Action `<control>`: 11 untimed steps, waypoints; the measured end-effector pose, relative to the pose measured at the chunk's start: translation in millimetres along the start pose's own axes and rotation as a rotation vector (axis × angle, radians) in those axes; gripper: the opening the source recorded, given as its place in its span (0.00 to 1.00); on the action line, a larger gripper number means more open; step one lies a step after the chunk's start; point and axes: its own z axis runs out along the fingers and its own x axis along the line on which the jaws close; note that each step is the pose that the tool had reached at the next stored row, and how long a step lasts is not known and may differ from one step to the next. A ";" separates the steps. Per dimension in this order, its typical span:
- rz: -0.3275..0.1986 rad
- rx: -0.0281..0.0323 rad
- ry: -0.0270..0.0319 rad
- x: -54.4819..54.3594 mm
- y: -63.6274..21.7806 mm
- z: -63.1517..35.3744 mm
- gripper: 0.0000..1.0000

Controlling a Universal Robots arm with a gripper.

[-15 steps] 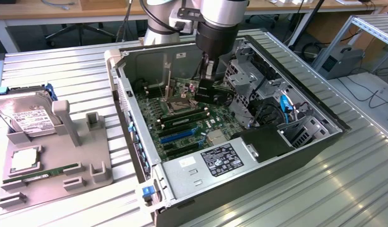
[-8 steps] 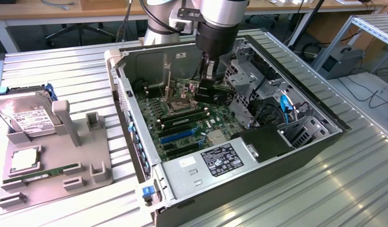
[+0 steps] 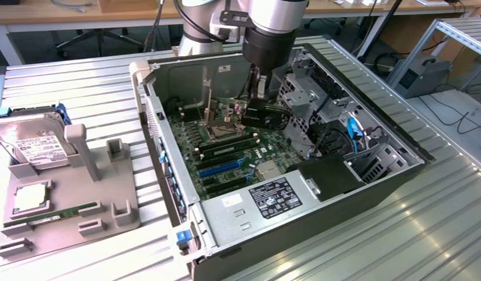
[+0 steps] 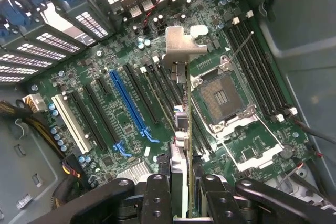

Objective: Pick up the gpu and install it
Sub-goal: 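Insert the gpu into the slot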

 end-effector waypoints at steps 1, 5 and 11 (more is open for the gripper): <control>-0.005 -0.0002 0.0000 0.0 0.0 0.0 0.27; -0.026 -0.0007 -0.0001 0.0 0.0 0.0 0.27; -0.056 -0.0016 -0.0002 0.0 0.0 0.0 0.27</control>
